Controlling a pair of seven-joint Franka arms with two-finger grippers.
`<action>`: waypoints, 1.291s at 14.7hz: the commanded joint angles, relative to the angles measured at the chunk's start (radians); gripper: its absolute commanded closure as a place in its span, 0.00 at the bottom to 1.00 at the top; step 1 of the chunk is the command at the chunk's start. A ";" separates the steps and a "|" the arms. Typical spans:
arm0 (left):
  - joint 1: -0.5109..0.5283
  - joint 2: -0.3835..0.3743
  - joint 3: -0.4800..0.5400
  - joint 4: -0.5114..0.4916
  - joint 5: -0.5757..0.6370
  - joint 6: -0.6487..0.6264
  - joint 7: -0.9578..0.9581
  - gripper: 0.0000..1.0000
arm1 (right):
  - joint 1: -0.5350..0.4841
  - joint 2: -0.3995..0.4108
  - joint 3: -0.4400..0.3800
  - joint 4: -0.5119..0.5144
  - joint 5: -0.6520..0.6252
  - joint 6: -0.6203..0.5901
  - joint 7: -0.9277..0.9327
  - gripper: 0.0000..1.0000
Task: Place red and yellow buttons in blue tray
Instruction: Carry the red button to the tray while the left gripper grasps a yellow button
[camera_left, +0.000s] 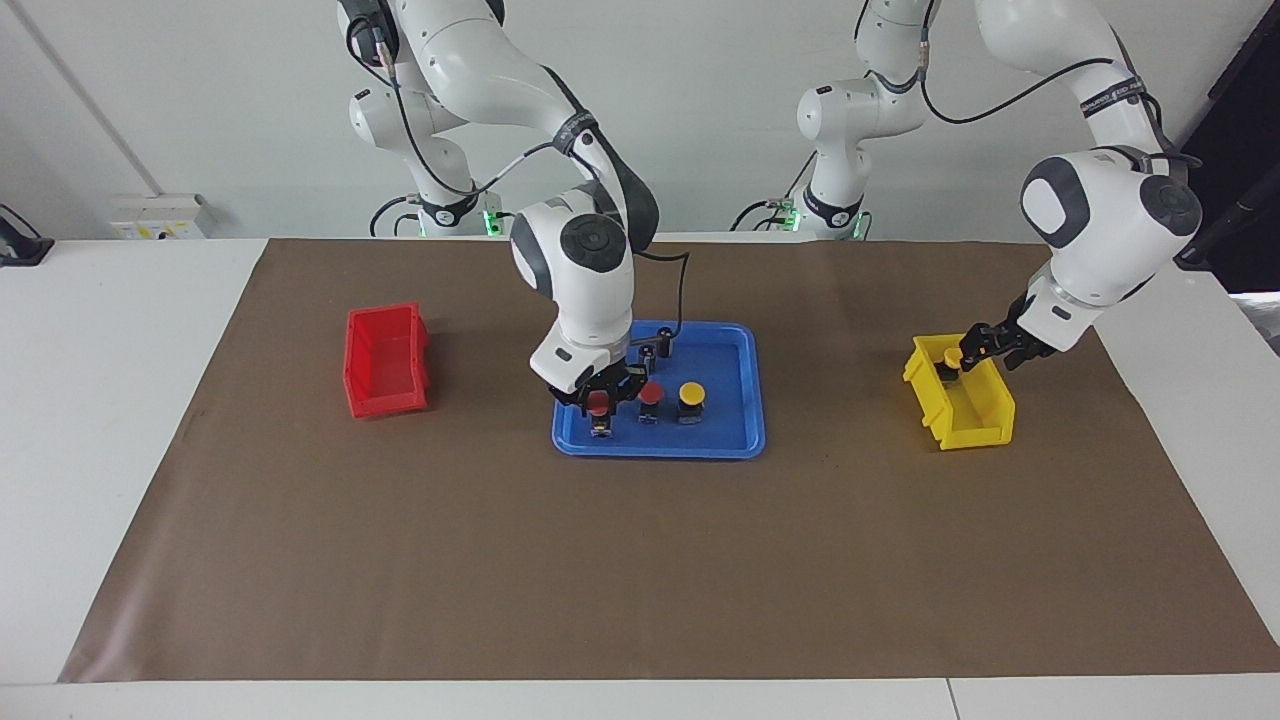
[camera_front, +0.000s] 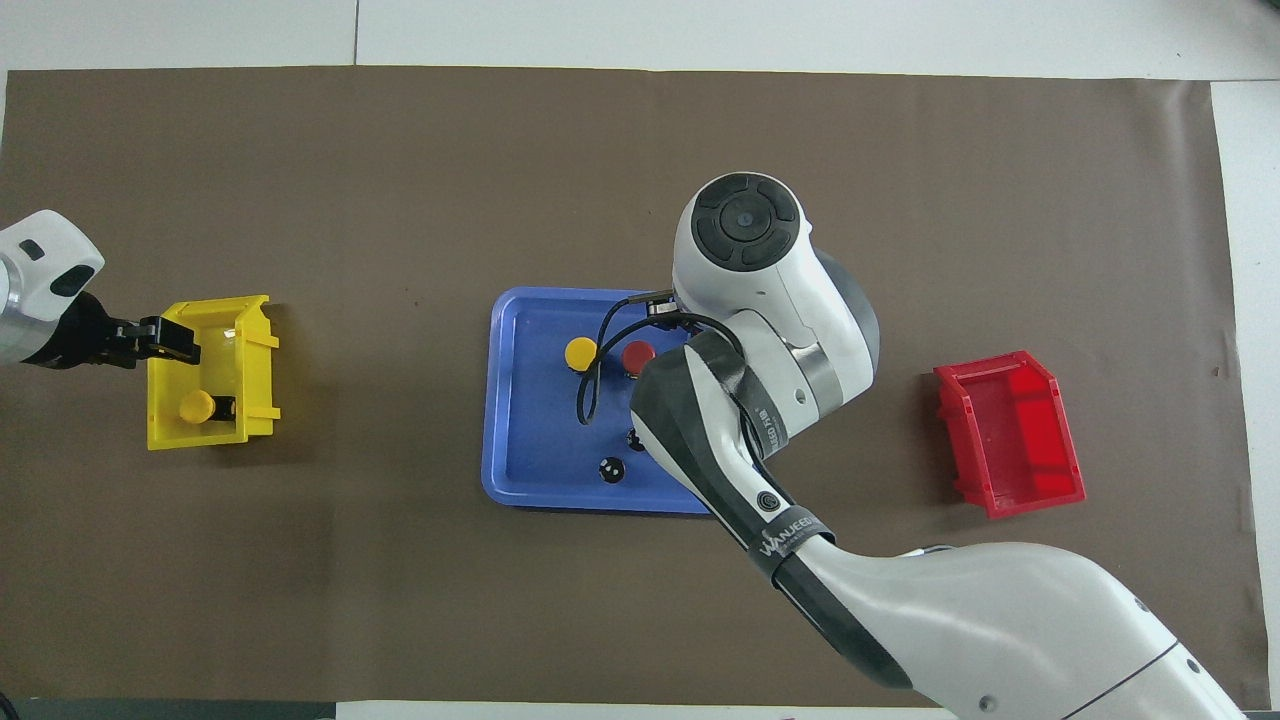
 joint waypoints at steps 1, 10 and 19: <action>0.005 -0.051 -0.007 -0.079 0.014 0.037 -0.002 0.32 | 0.000 -0.036 -0.004 -0.084 -0.014 0.037 -0.031 0.69; 0.005 -0.100 -0.007 -0.223 0.014 0.124 -0.008 0.32 | -0.009 -0.059 -0.013 -0.067 -0.014 0.034 -0.027 0.00; 0.005 -0.112 -0.007 -0.258 0.014 0.181 -0.036 0.42 | -0.221 -0.220 -0.016 0.126 0.001 -0.298 -0.033 0.00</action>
